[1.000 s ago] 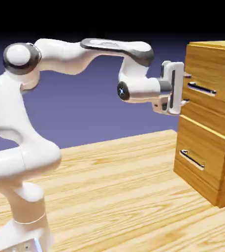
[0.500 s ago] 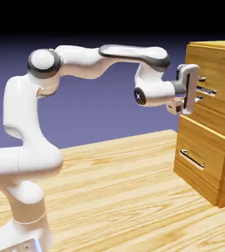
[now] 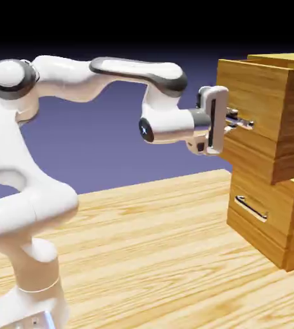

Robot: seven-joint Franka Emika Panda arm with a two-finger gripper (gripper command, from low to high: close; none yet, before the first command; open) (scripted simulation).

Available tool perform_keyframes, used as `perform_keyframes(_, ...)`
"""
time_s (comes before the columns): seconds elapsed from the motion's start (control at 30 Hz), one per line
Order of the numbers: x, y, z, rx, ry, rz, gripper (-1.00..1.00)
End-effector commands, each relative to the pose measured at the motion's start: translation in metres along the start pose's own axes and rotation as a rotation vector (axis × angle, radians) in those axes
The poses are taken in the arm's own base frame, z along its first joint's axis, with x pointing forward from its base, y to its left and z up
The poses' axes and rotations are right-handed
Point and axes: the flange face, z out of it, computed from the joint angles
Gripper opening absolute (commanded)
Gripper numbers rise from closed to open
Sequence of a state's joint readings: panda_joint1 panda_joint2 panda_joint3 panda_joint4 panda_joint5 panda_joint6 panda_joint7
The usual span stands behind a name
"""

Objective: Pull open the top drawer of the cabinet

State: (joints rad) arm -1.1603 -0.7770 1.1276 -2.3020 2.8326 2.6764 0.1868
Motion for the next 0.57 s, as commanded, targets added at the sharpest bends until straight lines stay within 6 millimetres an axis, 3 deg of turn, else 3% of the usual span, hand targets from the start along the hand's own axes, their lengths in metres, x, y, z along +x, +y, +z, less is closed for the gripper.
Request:
perform_keyframes(0.0, 0.0, 0.0, -0.01, 0.0, 0.001, 0.0, -1.0)
perform_keyframes(0.4, 0.0, 0.0, -0.131, 0.0, 0.001, 0.0, -1.0)
perform_keyframes(0.43, 0.0, 0.0, -0.131, 0.0, 0.001, 0.0, 1.0)
perform_keyframes(0.47, 0.0, 0.0, -0.131, 0.0, 0.001, 0.0, 1.0)
perform_keyframes(0.53, -0.001, 0.0, -0.152, -0.001, 0.002, -0.004, 1.0)
